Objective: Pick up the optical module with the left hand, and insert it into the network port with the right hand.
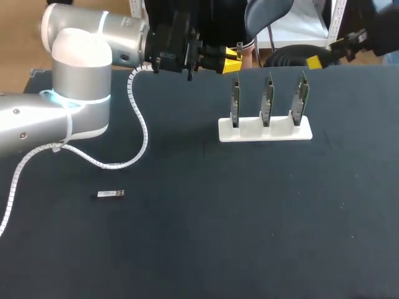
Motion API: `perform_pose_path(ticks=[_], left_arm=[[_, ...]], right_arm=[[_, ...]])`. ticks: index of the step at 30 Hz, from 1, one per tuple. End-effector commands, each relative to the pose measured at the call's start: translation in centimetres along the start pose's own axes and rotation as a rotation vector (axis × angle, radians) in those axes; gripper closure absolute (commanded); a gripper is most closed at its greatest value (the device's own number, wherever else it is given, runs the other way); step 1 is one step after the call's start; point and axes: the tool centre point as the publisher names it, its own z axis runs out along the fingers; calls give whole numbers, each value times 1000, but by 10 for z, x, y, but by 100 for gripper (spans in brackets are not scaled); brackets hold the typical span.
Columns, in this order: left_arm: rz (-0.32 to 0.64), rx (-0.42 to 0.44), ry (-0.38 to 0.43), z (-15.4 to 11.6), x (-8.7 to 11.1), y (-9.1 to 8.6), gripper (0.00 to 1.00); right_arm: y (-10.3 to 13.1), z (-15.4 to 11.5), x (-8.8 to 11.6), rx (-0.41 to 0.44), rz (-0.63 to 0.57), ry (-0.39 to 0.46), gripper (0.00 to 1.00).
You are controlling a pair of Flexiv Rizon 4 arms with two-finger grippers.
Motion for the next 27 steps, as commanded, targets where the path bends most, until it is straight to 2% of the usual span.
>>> perform_pose_path(ticks=[1, 6, 14, 18, 24, 27], left_arm=[[1, 2, -2, 0, 0, 1, 100], [1, 2, -2, 0, 0, 1, 100], [1, 2, -2, 0, 0, 1, 100], [1, 2, -2, 0, 0, 1, 100], [1, 2, -2, 0, 0, 1, 100], [1, 2, -2, 0, 0, 1, 100]], right_arm=[[7, 8, -5, -607, -299, 96, 0], [15, 10, -9, -639, -392, 133, 0], [34, 13, -40, -693, -532, 106, 0], [45, 20, -48, -704, -588, 112, 0], [57, 32, -46, -711, -576, 94, 0], [60, 39, -48, -681, -558, 69, 0]])
